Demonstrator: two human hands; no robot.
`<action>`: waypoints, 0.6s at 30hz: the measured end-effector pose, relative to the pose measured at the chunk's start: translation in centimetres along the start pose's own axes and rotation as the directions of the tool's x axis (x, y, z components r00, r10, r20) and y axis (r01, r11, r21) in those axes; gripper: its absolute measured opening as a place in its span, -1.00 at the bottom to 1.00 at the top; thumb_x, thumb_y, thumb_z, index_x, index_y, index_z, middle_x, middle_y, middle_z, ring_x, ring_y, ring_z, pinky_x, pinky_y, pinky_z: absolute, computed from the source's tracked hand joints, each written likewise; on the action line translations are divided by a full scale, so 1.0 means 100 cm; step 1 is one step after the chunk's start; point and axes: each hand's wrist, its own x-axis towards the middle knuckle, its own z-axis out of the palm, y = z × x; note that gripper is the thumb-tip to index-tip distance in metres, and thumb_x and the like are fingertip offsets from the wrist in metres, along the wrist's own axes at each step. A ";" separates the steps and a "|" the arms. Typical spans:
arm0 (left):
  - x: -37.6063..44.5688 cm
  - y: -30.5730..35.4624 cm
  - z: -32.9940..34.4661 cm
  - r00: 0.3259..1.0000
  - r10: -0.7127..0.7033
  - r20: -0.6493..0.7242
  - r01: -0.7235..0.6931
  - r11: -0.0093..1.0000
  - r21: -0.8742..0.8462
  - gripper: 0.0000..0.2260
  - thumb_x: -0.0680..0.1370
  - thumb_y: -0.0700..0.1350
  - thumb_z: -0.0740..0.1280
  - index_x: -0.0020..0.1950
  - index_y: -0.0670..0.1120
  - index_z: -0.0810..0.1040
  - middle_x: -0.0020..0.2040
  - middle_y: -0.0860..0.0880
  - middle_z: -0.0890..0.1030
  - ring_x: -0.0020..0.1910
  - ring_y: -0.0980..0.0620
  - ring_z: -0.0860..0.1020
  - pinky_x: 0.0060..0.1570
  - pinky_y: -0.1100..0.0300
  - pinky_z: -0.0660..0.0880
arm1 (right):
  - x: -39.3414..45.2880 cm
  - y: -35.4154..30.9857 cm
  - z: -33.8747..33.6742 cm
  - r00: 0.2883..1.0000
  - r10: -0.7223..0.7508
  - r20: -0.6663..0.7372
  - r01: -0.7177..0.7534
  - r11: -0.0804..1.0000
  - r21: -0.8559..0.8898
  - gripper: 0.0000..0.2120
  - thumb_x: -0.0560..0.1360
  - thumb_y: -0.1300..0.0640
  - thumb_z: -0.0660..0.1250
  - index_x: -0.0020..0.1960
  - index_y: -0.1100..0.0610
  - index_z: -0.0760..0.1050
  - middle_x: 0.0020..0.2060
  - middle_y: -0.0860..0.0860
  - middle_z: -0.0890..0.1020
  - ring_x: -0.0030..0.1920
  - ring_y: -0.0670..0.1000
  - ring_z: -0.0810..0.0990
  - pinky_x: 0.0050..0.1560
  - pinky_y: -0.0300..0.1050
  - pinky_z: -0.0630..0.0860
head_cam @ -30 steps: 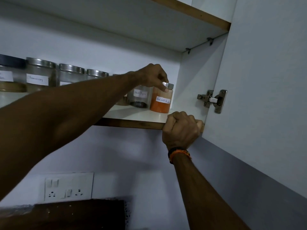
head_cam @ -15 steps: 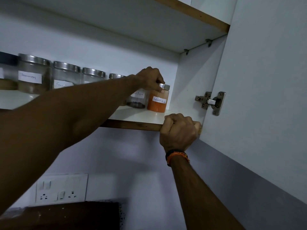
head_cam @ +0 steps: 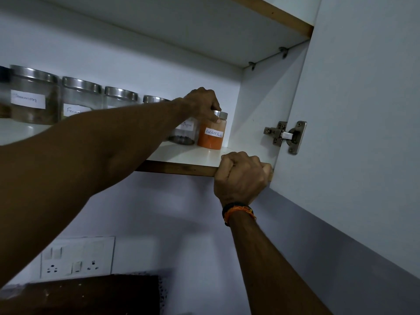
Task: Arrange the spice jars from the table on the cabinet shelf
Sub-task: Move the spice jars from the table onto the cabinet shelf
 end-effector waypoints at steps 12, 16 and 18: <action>0.006 -0.007 0.006 1.000 -0.021 0.013 0.021 1.000 0.010 -0.64 0.56 0.07 0.40 0.21 -0.17 0.65 0.11 -0.12 0.70 -0.02 -0.07 0.63 -0.10 0.12 0.51 | 0.000 0.001 0.001 1.000 -0.012 0.013 0.012 1.000 0.015 -0.64 0.46 0.01 0.14 -0.33 0.09 0.63 -0.43 -0.03 0.62 -0.36 -0.10 0.38 -0.05 -0.16 0.20; -0.004 -0.007 0.009 0.996 -0.064 -0.058 0.066 0.997 0.029 -0.43 0.58 0.11 0.36 0.55 -0.03 0.34 0.52 -0.08 0.41 0.47 -0.16 0.37 0.41 -0.11 0.33 | 0.000 0.001 -0.002 1.000 -0.006 0.030 0.006 1.000 -0.010 -0.68 0.45 0.04 0.18 -0.32 0.09 0.64 -0.44 -0.03 0.61 -0.37 -0.10 0.36 -0.07 -0.18 0.16; -0.012 -0.007 0.003 0.995 -0.070 -0.068 0.071 0.997 0.005 -0.39 0.59 0.12 0.35 0.58 -0.01 0.26 0.57 -0.06 0.32 0.54 -0.16 0.28 0.48 -0.13 0.22 | 0.001 0.000 -0.004 0.999 -0.008 0.049 0.010 1.000 -0.030 -0.70 0.46 0.06 0.19 -0.31 0.10 0.64 -0.43 -0.01 0.61 -0.36 -0.08 0.37 -0.07 -0.16 0.16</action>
